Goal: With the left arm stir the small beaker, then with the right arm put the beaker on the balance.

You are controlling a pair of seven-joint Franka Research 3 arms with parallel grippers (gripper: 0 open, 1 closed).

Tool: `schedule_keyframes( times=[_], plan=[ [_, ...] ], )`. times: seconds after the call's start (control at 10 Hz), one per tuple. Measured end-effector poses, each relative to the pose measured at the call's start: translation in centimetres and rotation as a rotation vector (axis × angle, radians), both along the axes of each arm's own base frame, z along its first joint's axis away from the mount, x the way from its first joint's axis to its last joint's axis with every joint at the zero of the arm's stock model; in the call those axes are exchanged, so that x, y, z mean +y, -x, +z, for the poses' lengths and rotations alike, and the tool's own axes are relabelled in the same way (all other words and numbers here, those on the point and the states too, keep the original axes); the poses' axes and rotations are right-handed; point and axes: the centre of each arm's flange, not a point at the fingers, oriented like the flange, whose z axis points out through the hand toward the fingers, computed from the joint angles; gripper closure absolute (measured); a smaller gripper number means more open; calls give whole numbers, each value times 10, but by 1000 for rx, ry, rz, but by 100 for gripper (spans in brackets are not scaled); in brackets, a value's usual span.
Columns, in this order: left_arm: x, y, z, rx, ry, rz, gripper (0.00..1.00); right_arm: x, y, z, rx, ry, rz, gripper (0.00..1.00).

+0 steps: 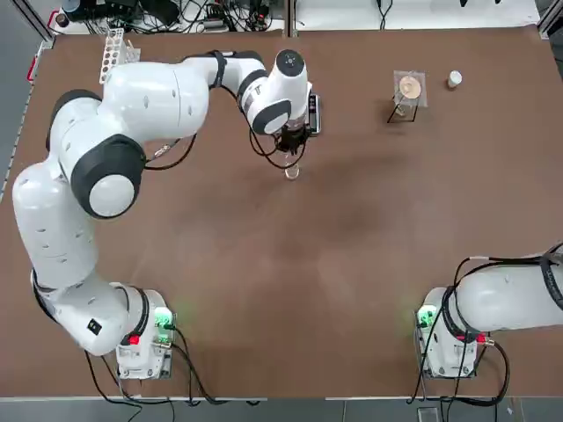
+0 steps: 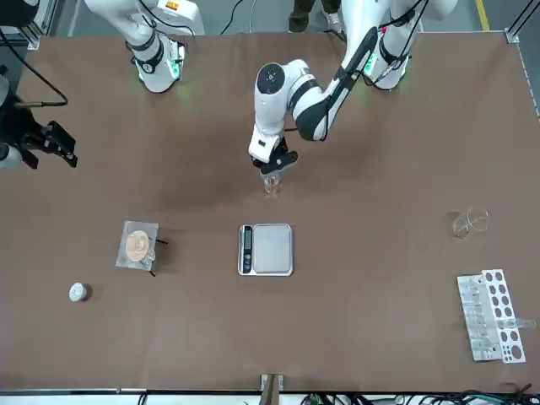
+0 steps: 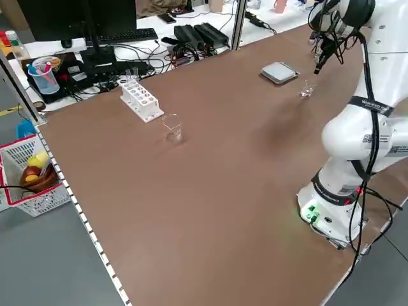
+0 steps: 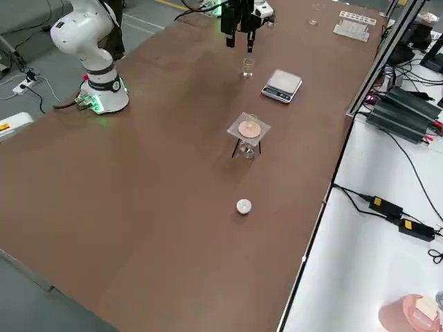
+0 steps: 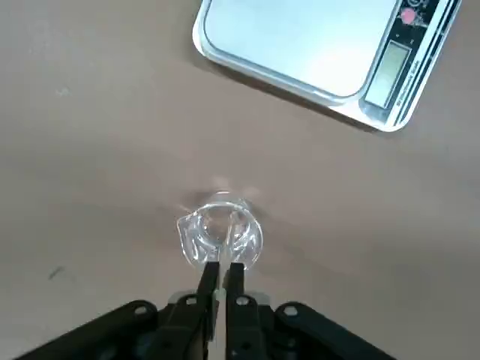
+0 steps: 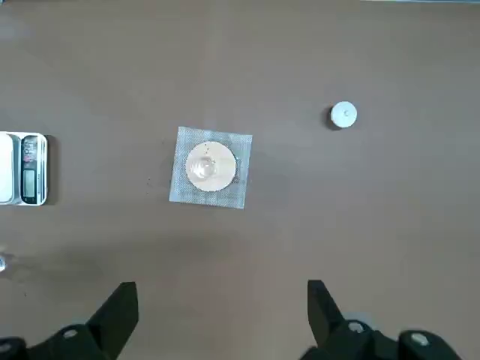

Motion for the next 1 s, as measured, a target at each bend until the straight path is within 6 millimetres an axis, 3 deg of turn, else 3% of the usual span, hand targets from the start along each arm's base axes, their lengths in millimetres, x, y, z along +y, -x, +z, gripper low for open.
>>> schedule_keyframes(
  times=[0.4,1.0],
  plan=[
    [-3,6,-1,10,-19,-11,93,3,0,0,0,0,5,0],
    [-2,-6,11,-10,-2,2,93,3,0,0,0,0,6,0]
  ],
)
